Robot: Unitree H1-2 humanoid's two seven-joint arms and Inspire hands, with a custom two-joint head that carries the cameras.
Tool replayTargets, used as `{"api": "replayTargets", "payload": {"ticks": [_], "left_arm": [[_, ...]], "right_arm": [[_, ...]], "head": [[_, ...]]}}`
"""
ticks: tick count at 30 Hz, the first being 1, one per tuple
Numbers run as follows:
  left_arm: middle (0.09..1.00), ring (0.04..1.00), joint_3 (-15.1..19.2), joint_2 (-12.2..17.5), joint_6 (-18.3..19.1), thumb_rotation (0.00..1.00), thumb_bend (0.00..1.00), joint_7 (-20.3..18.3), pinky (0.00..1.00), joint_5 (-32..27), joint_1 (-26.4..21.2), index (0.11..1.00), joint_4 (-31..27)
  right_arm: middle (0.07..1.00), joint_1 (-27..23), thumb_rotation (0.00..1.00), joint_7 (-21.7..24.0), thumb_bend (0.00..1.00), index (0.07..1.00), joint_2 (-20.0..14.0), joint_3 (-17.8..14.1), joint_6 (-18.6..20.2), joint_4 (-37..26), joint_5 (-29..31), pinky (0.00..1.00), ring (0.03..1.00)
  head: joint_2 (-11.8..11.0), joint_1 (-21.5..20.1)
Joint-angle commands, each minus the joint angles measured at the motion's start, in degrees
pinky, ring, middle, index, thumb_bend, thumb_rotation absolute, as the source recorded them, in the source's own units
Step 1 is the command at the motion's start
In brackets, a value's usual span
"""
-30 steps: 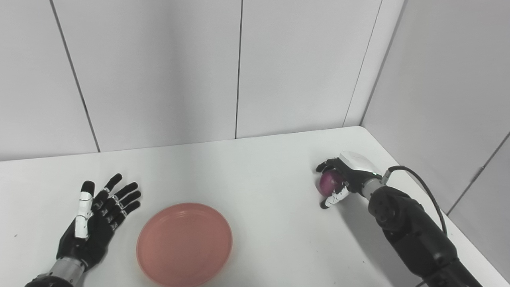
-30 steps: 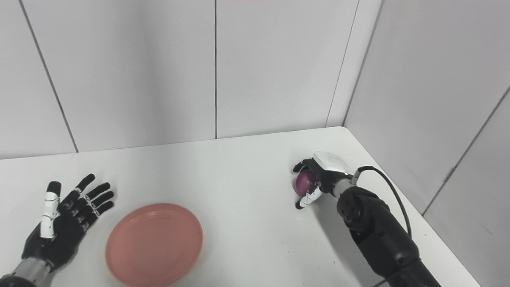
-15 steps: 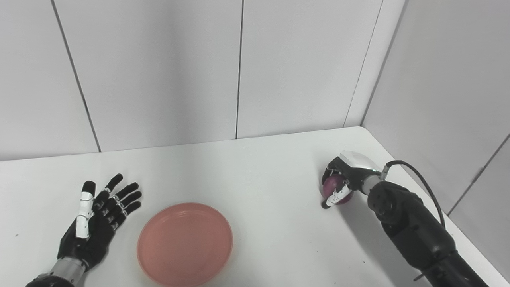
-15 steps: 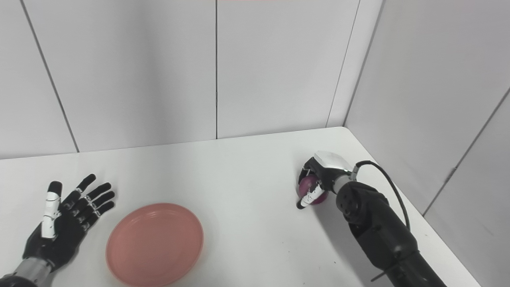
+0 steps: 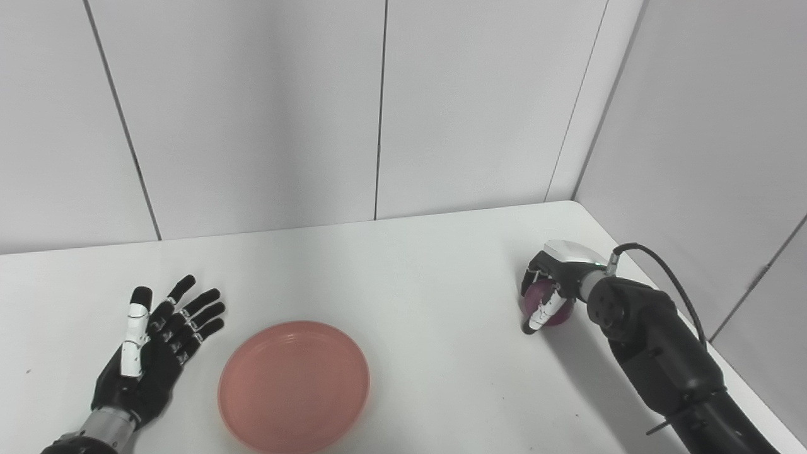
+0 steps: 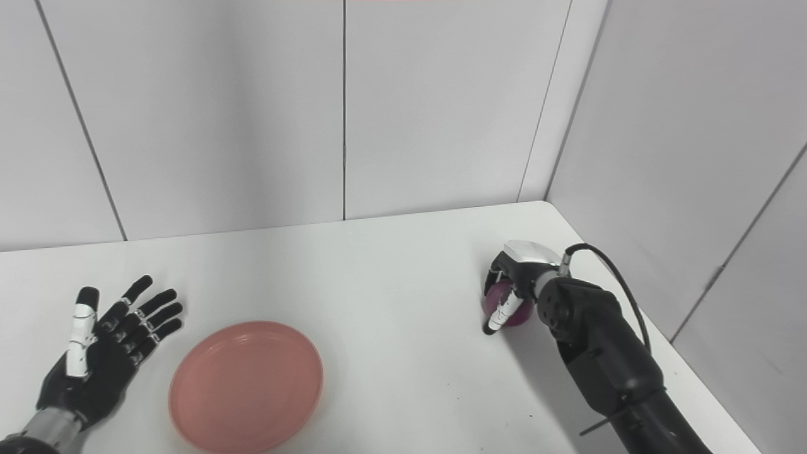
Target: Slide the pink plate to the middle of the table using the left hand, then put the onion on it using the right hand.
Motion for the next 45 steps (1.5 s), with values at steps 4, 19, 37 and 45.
{"api": "replayTargets", "payload": {"ticks": [4,19,37,45], "left_arm": [[0.83,0.845,-0.3,0.3,1.5,0.92,0.75,0.9,0.87,0.9,1.2,0.933,1.8],[0.831,0.843,-0.4,-0.3,1.6,0.93,0.74,1.5,0.87,0.8,1.7,0.934,1.2],[0.833,0.843,-2.0,-2.6,1.3,0.89,0.78,3.6,0.87,1.5,2.7,0.924,-0.7],[0.836,0.832,-3.5,-4.9,1.2,0.89,0.78,5.7,0.83,3.6,3.4,0.918,-2.4]], "right_arm": [[0.512,-0.4,0.0,1.7,0.51,0.494,-0.6,0.6,1.4,-3.2,1.2,0.27,0.434],[0.499,-6.5,0.0,10.8,0.51,0.556,0.3,4.6,1.5,-13.5,-1.9,0.3,0.382],[0.485,-11.6,0.0,12.2,0.52,0.536,4.3,10.5,-2.9,-20.6,-1.0,0.35,0.402],[0.468,-13.2,0.0,12.9,0.51,0.536,8.4,13.4,-4.2,-22.5,-0.1,0.32,0.398]], "head": [[0.0,0.0],[0.0,0.5],[0.3,7.9],[0.3,14.9]]}}
